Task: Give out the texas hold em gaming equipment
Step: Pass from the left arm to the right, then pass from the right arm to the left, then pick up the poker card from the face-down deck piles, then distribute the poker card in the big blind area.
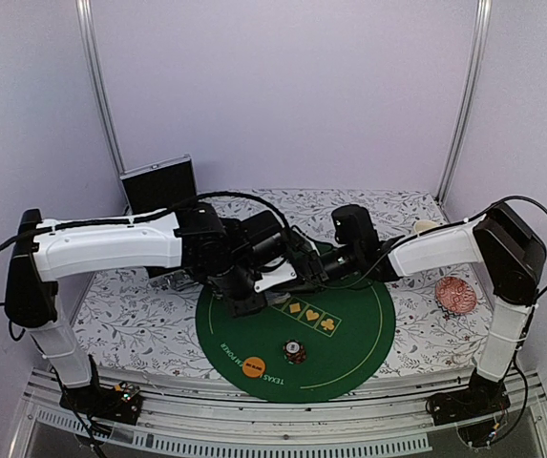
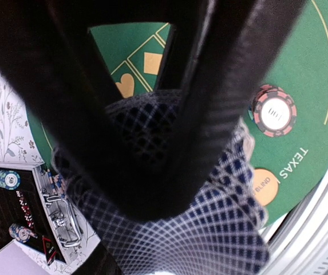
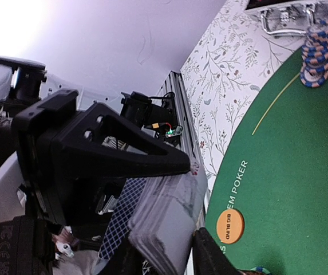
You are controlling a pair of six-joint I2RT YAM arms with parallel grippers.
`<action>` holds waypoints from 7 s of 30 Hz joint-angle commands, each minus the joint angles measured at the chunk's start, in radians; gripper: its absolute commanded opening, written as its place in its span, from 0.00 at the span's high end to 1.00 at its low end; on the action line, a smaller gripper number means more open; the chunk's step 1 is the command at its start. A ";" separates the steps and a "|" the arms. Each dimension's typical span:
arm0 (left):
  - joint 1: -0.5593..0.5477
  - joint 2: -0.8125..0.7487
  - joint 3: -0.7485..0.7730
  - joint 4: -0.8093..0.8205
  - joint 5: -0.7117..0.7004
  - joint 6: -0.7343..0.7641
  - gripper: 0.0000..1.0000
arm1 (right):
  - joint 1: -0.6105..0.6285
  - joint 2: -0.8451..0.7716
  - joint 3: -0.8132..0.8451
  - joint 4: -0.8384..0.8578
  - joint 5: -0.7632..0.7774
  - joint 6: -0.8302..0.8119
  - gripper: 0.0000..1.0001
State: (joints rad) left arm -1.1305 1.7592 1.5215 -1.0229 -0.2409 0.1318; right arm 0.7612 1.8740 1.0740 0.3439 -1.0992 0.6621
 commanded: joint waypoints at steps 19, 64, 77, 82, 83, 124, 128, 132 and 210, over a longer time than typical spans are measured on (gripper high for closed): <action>0.001 -0.280 -0.261 0.397 -0.068 0.077 0.02 | -0.023 -0.108 -0.043 0.112 -0.117 0.030 0.98; 0.063 -0.480 -0.682 1.071 0.188 0.176 0.17 | -0.025 -0.184 -0.076 0.252 -0.109 0.161 0.98; 0.064 -0.488 -0.673 1.067 0.188 0.174 0.42 | -0.025 -0.175 -0.082 0.254 -0.091 0.165 0.94; 0.065 -0.487 -0.670 1.053 0.188 0.168 0.45 | -0.025 -0.166 -0.081 0.253 -0.088 0.168 0.85; 0.065 -0.486 -0.669 1.049 0.187 0.169 0.47 | -0.025 -0.165 -0.081 0.253 -0.088 0.169 0.83; 0.066 -0.467 -0.652 1.024 0.163 0.160 0.51 | -0.047 -0.231 0.044 -0.298 0.179 -0.195 0.42; 0.067 -0.462 -0.653 1.022 0.156 0.159 0.51 | -0.048 -0.255 0.054 -0.325 0.186 -0.217 0.54; 0.067 -0.453 -0.652 1.018 0.146 0.158 0.51 | -0.048 -0.264 0.055 -0.343 0.185 -0.231 0.69; 0.212 -0.509 -0.652 0.943 -0.069 -0.024 0.51 | -0.079 0.047 0.350 -0.699 0.197 -0.399 0.98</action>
State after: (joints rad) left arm -0.9413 1.2732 0.8307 -0.0463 -0.2817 0.1505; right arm 0.6228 1.8469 1.3819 -0.3660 -0.8310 0.2642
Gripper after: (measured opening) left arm 0.494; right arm 0.024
